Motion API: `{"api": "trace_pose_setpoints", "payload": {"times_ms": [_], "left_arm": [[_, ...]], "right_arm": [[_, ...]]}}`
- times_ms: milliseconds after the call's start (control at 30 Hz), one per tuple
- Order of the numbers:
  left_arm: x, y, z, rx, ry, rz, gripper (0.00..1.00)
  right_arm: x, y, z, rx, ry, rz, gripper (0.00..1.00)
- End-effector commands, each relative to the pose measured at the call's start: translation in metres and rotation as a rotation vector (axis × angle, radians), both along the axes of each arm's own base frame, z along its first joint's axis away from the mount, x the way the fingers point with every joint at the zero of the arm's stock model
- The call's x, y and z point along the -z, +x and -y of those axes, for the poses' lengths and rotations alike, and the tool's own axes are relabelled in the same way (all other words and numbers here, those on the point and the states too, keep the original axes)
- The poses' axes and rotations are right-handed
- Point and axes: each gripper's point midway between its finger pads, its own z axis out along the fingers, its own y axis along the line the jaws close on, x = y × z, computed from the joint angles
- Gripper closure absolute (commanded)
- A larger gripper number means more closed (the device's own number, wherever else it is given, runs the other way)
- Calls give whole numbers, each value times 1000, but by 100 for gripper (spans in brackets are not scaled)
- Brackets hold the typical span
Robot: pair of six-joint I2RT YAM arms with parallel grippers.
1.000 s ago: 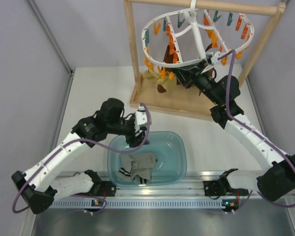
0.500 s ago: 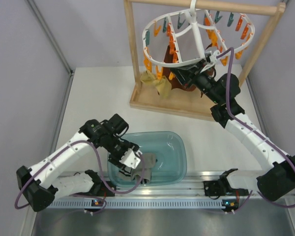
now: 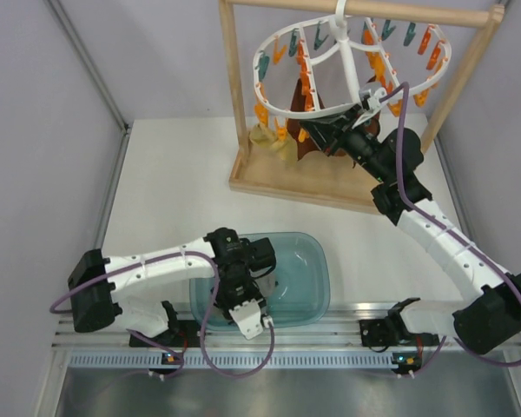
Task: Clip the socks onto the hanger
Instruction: Pick up the sock from the bin.
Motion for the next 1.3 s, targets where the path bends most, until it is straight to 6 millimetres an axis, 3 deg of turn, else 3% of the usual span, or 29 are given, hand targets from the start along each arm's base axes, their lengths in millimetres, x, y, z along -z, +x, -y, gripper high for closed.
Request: {"api": "trace_pose_setpoints", "payload": {"times_ms": [0, 700, 833, 1000, 1267], "left_arm": [[4, -2, -48, 21, 249, 12, 47], [45, 6, -71, 136, 353, 78, 59], [48, 6, -61, 133, 311, 76, 58], [50, 3, -47, 106, 232, 73, 45], [83, 15, -27, 69, 88, 160, 42]], "right_arm": [[-21, -7, -6, -21, 10, 58, 100], [-19, -4, -3, 0, 7, 52, 100], [-16, -3, -3, 0, 5, 45, 100], [-16, -3, -3, -1, 7, 42, 100], [-13, -3, -2, 1, 2, 38, 100]]}}
